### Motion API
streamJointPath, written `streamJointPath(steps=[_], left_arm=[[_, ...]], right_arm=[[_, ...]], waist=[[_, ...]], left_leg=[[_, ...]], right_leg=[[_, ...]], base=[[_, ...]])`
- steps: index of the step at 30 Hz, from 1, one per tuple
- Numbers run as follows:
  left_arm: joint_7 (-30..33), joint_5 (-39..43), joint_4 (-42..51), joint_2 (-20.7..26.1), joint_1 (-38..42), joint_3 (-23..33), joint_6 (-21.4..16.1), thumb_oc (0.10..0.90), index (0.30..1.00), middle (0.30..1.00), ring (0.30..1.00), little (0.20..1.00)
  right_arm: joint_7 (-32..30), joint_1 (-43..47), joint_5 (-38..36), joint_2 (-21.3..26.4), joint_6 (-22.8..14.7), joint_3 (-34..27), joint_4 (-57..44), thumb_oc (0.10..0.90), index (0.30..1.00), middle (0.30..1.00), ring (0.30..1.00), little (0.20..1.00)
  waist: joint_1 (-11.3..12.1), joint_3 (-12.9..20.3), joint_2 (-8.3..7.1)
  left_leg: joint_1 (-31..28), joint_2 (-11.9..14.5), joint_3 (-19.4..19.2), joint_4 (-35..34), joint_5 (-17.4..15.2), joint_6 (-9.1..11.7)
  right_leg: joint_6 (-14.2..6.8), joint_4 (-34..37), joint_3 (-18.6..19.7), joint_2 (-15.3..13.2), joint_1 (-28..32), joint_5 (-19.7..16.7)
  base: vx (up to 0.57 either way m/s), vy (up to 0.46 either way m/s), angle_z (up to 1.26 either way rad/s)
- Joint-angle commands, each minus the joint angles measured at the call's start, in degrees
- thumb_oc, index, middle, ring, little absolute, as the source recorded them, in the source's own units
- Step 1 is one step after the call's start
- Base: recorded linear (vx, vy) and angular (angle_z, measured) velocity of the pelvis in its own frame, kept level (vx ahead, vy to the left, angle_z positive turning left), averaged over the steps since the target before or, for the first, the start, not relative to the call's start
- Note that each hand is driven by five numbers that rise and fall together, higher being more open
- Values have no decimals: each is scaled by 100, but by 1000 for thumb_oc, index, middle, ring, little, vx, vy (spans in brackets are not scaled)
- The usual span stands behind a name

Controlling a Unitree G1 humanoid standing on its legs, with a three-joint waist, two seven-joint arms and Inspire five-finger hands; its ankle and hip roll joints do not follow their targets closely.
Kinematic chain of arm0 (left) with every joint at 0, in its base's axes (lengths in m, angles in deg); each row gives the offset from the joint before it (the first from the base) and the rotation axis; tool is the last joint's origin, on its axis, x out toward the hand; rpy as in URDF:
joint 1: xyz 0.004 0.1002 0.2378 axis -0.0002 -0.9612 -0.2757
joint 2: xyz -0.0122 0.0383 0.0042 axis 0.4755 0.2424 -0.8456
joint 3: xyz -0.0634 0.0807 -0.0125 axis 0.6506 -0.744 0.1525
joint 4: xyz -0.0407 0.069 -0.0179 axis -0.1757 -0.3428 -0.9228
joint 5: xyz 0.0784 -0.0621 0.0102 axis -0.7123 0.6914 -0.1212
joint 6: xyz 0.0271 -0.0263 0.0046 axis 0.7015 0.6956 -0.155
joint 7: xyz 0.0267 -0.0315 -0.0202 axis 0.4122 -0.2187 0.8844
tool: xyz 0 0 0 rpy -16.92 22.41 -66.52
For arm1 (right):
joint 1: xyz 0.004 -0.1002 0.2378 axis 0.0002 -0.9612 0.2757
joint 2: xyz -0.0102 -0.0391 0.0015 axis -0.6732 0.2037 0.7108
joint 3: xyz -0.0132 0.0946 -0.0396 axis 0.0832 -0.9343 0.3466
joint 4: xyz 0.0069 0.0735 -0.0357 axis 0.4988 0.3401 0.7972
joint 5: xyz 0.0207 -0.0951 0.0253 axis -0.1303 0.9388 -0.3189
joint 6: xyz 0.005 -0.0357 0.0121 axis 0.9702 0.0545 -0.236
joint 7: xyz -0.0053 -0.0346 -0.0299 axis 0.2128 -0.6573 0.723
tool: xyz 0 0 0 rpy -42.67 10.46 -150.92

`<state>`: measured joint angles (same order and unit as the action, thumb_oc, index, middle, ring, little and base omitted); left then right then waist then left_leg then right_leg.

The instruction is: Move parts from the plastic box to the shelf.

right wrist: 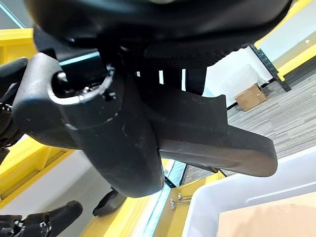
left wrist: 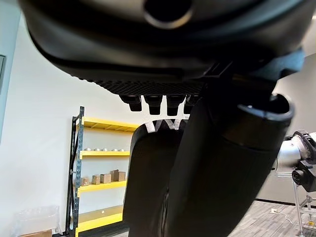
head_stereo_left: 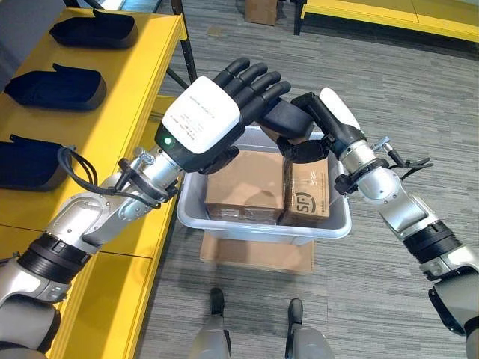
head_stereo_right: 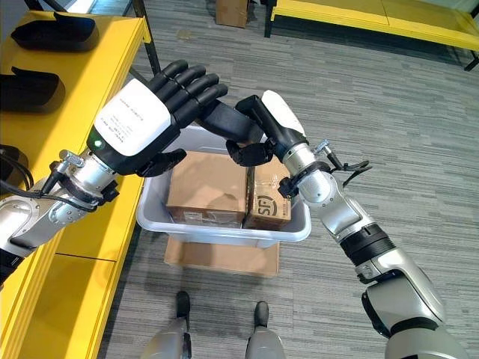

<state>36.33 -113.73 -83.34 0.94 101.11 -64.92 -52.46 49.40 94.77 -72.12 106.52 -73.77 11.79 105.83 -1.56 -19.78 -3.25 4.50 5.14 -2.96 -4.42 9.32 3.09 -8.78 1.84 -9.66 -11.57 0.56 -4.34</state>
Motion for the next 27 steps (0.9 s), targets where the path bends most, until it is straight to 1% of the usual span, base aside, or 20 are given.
streamJointPath(steps=[1,10,27], left_arm=[[248,253,-420,-607,64,-135,5,900,1000,1000,1000,1000],[198,235,-484,-672,168,-273,4,900,1000,1000,1000,1000],[151,244,-511,-752,191,-299,12,900,1000,1000,1000,1000]], right_arm=[[-316,263,-72,-429,-499,165,298,400,300,300,300,300],[-336,306,4,-465,-489,192,308,400,300,300,300,300],[-245,268,67,-621,-451,275,380,400,300,300,300,300]], waist=[[56,1652,-50],[35,1643,-51],[25,1663,-48]], left_leg=[[-975,393,-108,-58,-1192,226],[-968,386,-105,-58,-1196,222],[-1010,400,-119,-58,-1214,214]], right_leg=[[-380,-429,321,-296,-231,44],[-381,-426,329,-292,-238,42],[-368,-431,377,-281,-222,64]], base=[[0,0,0],[0,0,0],[0,0,0]])
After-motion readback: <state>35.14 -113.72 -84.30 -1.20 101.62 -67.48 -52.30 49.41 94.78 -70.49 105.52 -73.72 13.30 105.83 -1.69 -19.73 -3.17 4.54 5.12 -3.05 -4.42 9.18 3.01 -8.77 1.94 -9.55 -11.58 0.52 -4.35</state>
